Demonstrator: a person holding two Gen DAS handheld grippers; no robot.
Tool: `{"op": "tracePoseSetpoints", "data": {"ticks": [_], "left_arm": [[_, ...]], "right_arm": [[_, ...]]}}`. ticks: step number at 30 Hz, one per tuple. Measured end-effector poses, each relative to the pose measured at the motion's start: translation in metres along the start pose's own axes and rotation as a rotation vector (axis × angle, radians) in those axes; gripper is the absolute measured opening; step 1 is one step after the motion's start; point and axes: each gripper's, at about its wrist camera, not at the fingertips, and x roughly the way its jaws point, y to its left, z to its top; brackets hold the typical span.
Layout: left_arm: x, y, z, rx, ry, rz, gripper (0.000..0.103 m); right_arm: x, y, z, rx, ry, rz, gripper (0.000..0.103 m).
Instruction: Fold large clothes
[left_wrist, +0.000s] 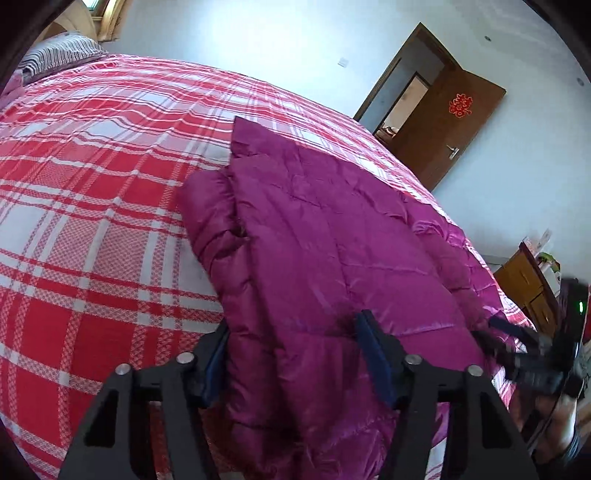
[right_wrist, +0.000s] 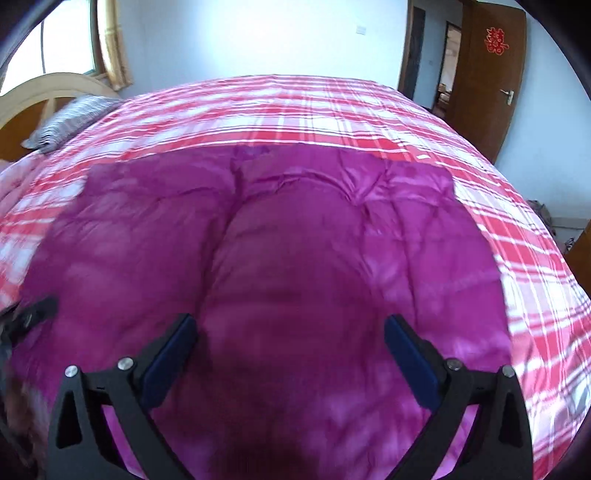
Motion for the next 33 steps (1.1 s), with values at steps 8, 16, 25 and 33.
{"op": "tracePoseSetpoints", "data": {"ticks": [8, 16, 25, 33], "left_arm": [[-0.024, 0.007, 0.003, -0.028, -0.074, 0.132, 0.068], [-0.009, 0.009, -0.010, -0.060, -0.037, 0.060, 0.068], [-0.040, -0.029, 0.006, -0.074, -0.095, -0.148, 0.017], [-0.069, -0.120, 0.031, 0.081, -0.148, -0.241, 0.017]], "right_arm": [[0.023, 0.006, -0.020, -0.037, 0.038, 0.017, 0.103], [0.019, 0.002, -0.031, -0.033, -0.010, 0.035, 0.103], [0.021, 0.002, -0.032, -0.030, -0.022, 0.031, 0.103], [0.021, 0.001, -0.032, -0.042, -0.017, 0.047, 0.103]]}}
